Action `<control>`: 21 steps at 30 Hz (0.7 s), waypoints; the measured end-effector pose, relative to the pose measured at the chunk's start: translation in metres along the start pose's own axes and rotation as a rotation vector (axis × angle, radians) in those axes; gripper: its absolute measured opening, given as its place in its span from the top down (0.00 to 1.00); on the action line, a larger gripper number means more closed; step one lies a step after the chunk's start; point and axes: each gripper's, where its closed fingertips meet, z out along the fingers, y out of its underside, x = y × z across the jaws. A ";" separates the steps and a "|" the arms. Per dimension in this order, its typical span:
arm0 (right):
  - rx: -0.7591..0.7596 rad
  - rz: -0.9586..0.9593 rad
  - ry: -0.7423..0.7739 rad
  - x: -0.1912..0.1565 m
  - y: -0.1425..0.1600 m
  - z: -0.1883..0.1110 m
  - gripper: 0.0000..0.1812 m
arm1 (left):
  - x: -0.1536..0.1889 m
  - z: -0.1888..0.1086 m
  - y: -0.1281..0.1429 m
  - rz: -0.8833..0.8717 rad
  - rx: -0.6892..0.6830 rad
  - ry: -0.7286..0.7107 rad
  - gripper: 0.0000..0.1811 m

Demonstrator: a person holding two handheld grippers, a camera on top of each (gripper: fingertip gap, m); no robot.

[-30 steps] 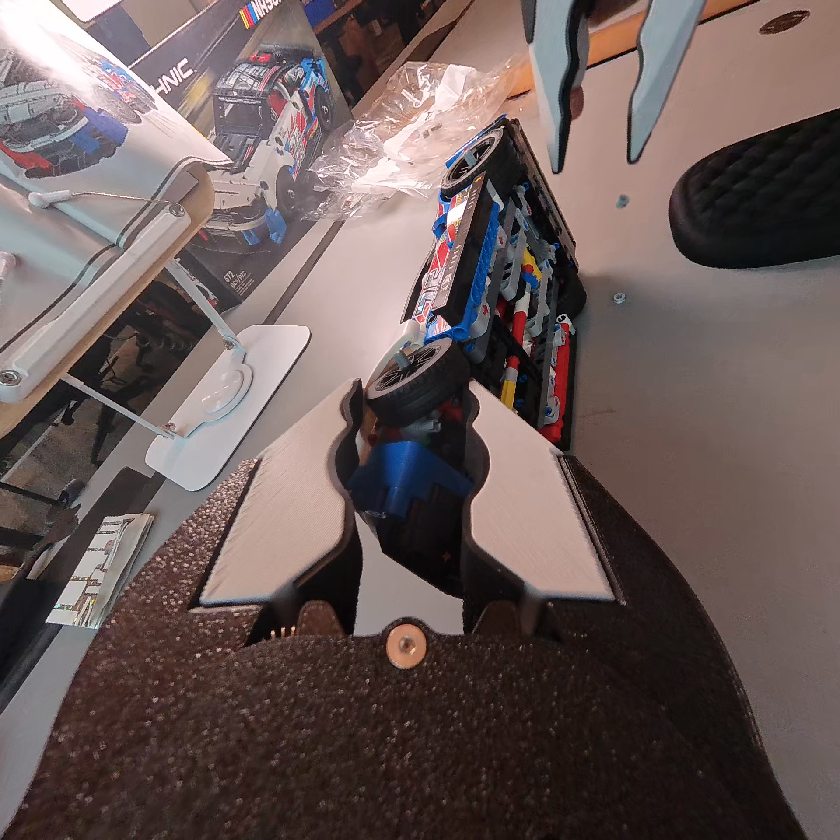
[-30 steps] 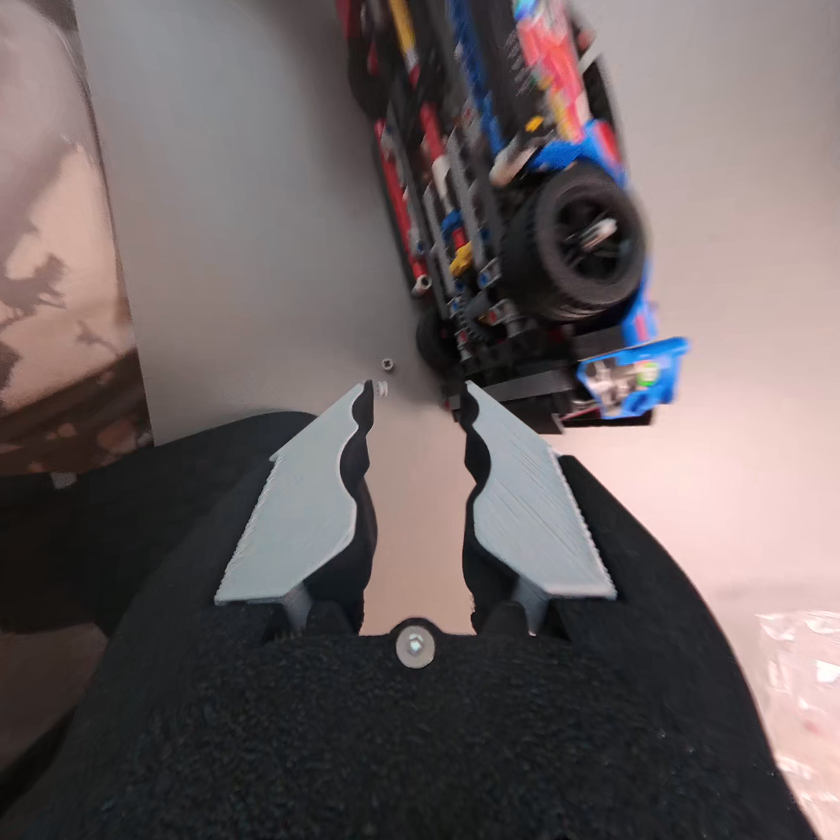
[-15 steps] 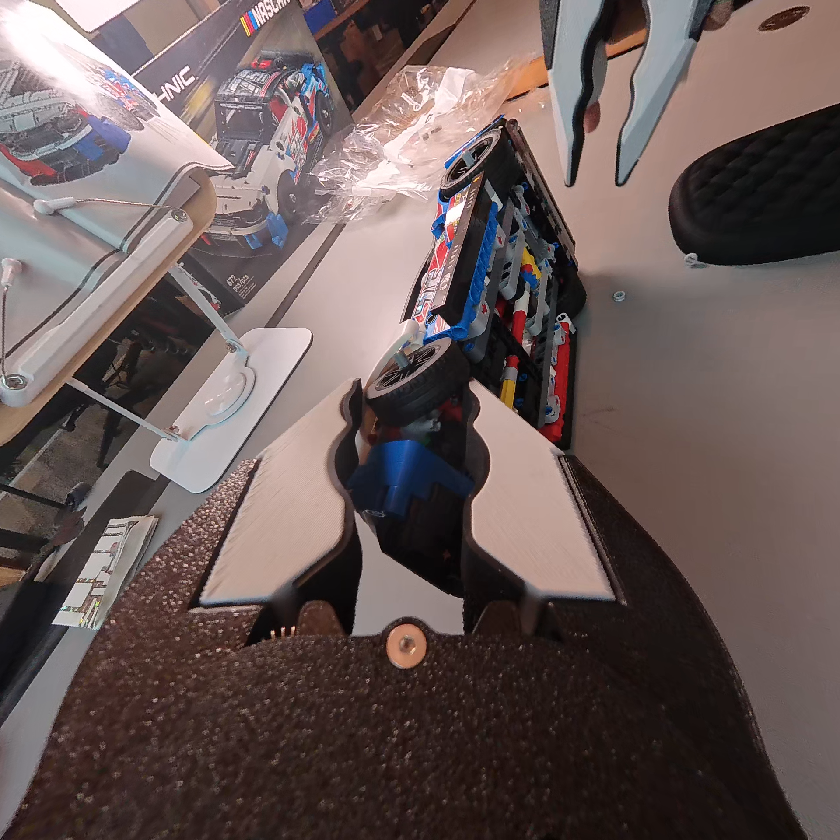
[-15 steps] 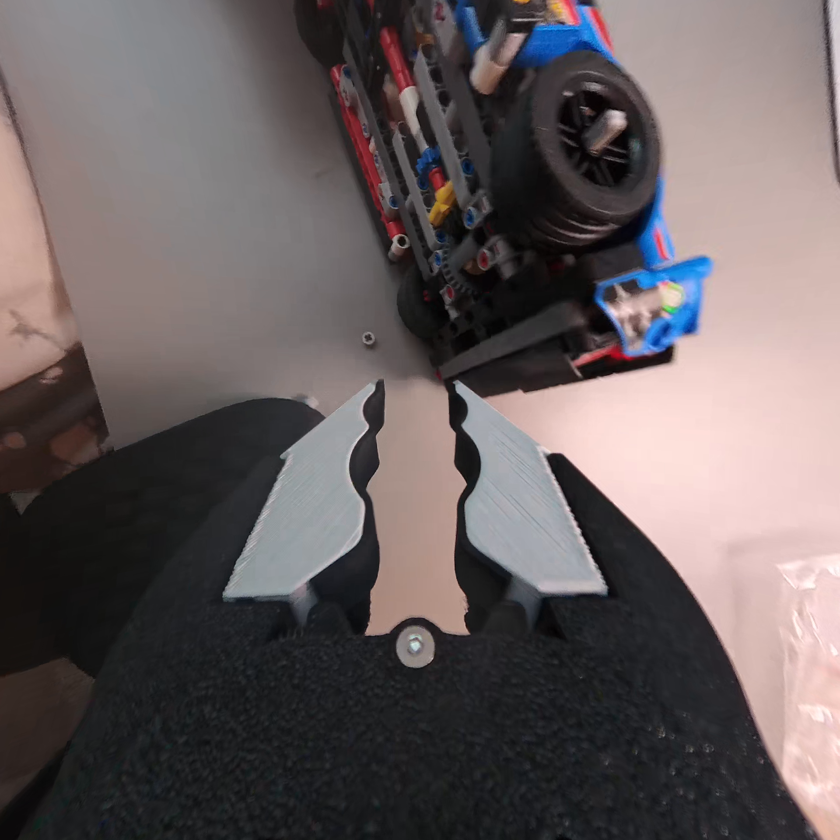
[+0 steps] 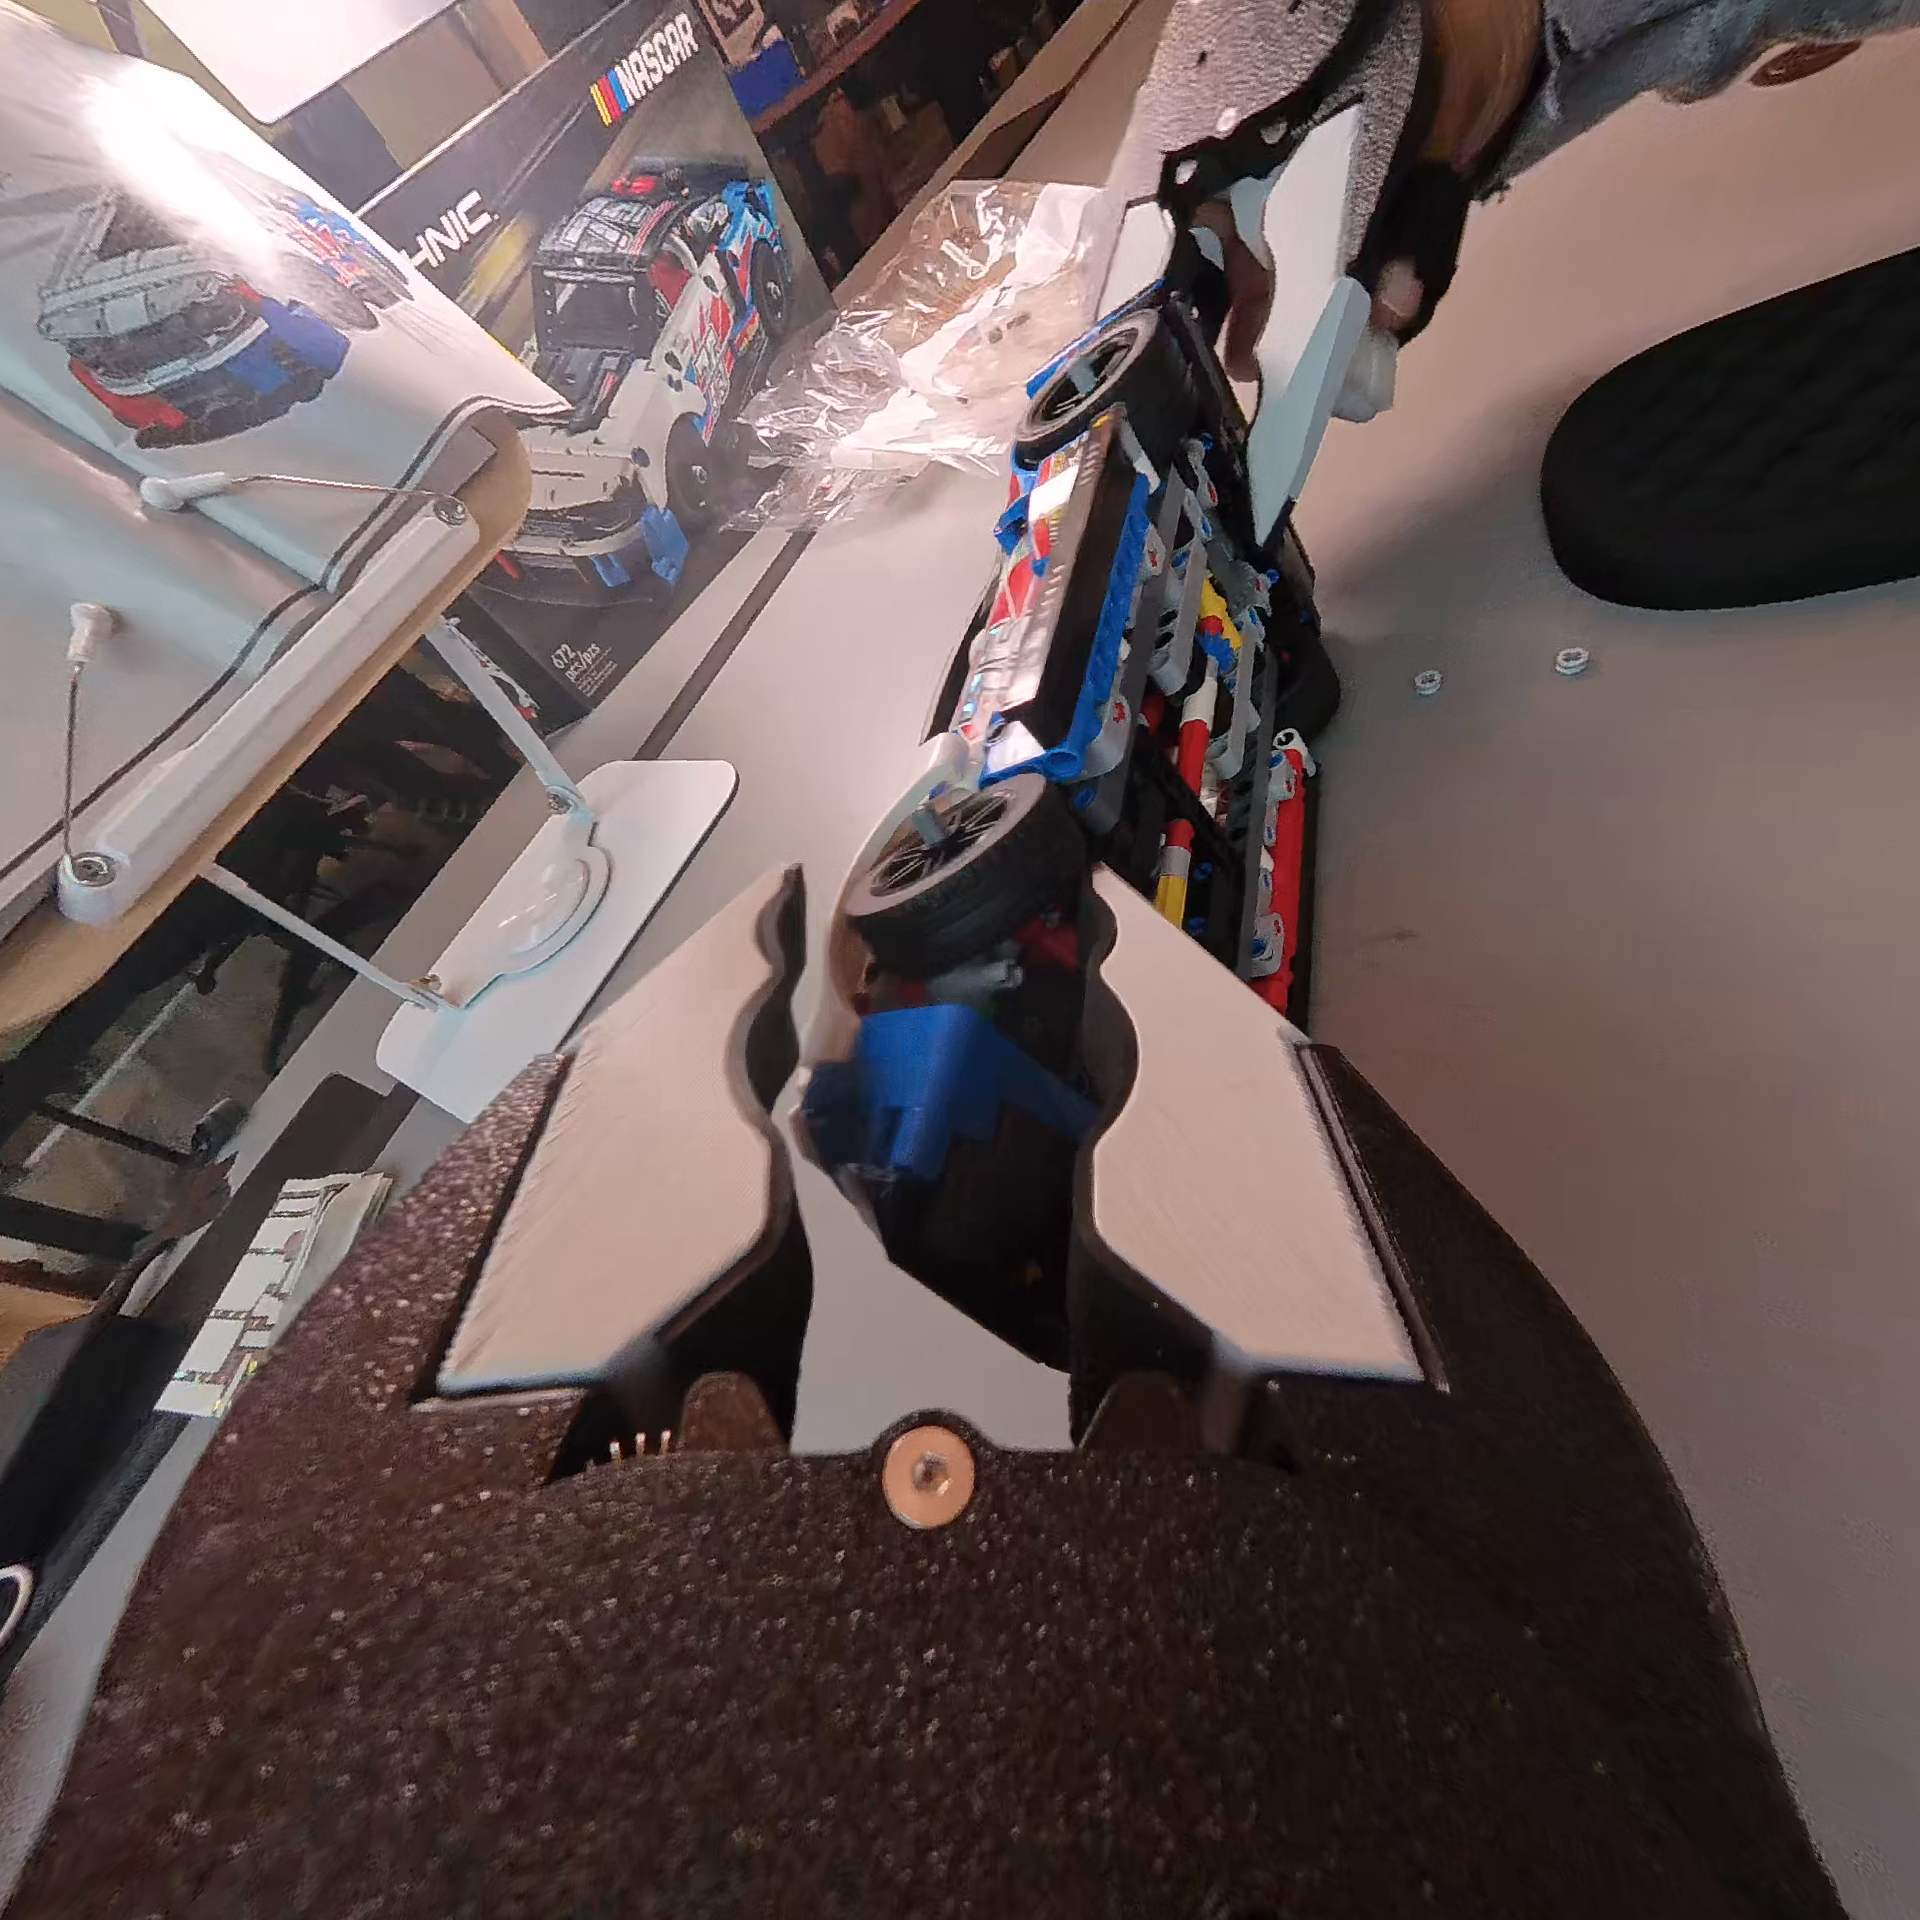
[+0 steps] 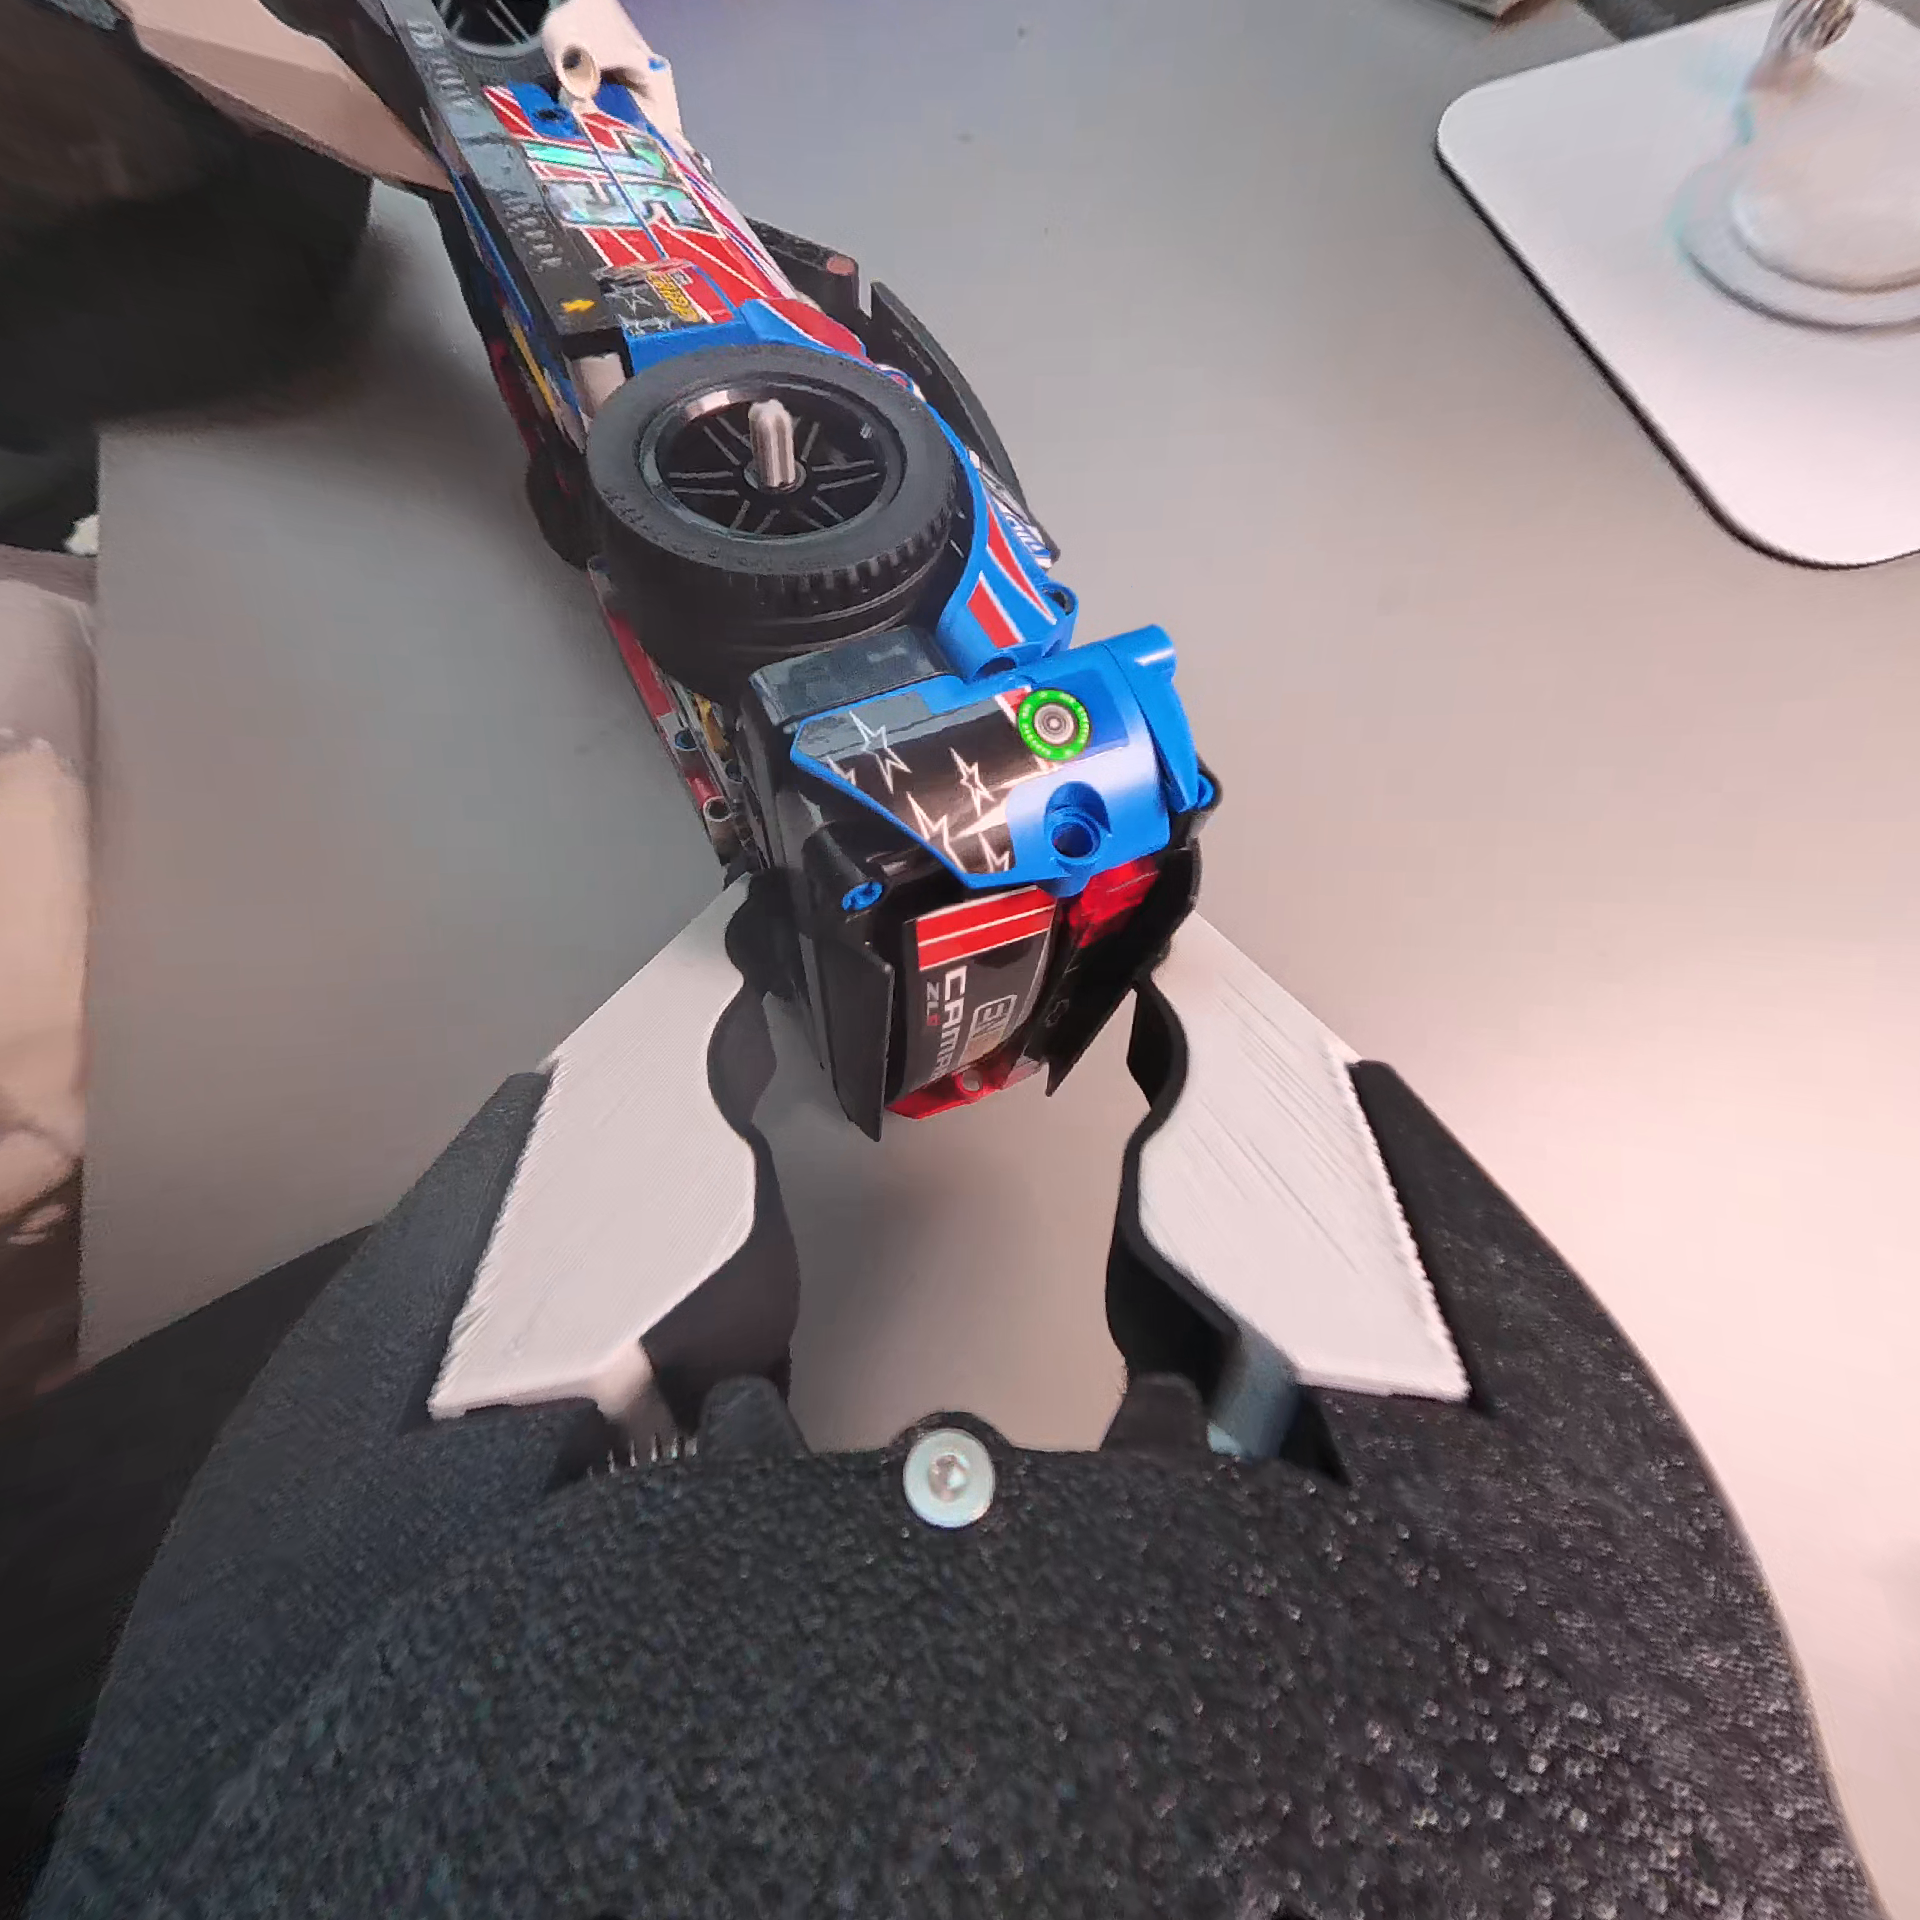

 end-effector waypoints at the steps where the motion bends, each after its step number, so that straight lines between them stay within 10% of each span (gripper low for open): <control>1: 0.019 -0.025 0.021 -0.001 -0.001 -0.001 0.63 | -0.003 -0.002 -0.001 -0.007 0.003 -0.013 0.64; 5: 0.089 -0.211 0.195 -0.001 -0.003 -0.006 0.63 | 0.005 -0.010 0.009 -0.117 -0.029 0.088 0.49; 9: 0.129 -0.320 0.300 -0.002 -0.002 -0.009 0.63 | 0.036 -0.012 0.044 -0.169 -0.141 0.244 0.55; 21: 0.111 -0.538 0.709 0.043 -0.029 -0.024 0.62 | -0.044 0.038 0.089 0.315 -0.293 -0.078 0.71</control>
